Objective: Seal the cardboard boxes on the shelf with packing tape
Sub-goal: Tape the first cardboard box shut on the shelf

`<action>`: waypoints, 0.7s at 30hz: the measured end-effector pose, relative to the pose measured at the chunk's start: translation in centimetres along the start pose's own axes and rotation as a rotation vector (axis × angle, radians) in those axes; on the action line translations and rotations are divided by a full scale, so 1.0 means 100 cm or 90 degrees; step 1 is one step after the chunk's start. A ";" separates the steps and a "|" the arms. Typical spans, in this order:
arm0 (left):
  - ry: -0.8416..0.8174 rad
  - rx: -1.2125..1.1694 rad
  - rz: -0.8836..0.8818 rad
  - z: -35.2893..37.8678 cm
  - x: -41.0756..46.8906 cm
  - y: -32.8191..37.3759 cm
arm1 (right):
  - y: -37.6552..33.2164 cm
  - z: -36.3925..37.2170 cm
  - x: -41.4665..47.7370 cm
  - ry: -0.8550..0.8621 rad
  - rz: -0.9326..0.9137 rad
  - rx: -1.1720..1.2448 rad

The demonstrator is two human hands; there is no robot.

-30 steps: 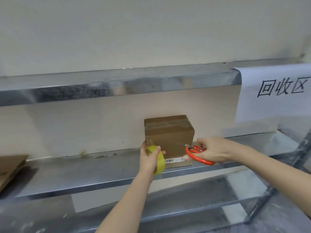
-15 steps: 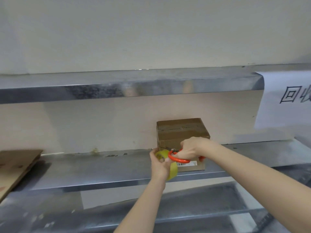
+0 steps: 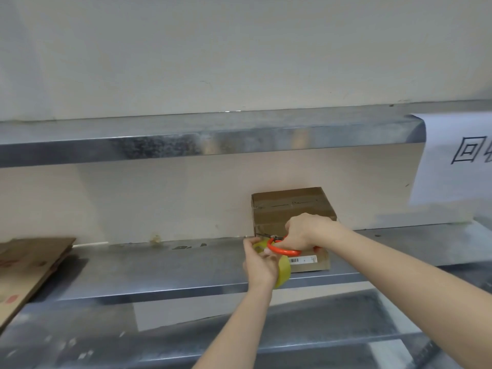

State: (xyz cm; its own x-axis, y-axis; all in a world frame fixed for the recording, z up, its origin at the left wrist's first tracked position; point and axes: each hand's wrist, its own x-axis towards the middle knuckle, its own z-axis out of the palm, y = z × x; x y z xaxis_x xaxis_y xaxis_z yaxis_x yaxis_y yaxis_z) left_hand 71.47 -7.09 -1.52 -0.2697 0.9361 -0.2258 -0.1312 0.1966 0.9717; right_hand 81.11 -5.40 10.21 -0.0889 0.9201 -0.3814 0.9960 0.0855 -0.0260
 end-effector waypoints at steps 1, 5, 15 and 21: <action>0.000 0.023 0.004 -0.001 -0.001 0.001 | 0.001 0.000 0.000 0.009 -0.002 -0.003; -0.022 0.111 0.010 -0.006 -0.003 0.001 | 0.006 -0.002 -0.003 0.021 -0.009 -0.039; -0.060 0.131 -0.012 -0.018 0.004 0.001 | 0.013 0.003 -0.001 0.043 -0.027 -0.066; -0.063 0.102 -0.035 -0.018 0.007 0.003 | 0.021 0.004 0.003 0.023 -0.059 -0.016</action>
State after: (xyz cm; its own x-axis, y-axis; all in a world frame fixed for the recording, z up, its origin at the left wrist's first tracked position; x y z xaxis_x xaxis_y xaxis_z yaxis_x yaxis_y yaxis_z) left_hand 69.56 -6.88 -1.47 -0.1695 0.9452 -0.2791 0.0120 0.2851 0.9584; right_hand 83.14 -5.06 9.66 -0.1811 0.9210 -0.3450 0.9831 0.1796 -0.0365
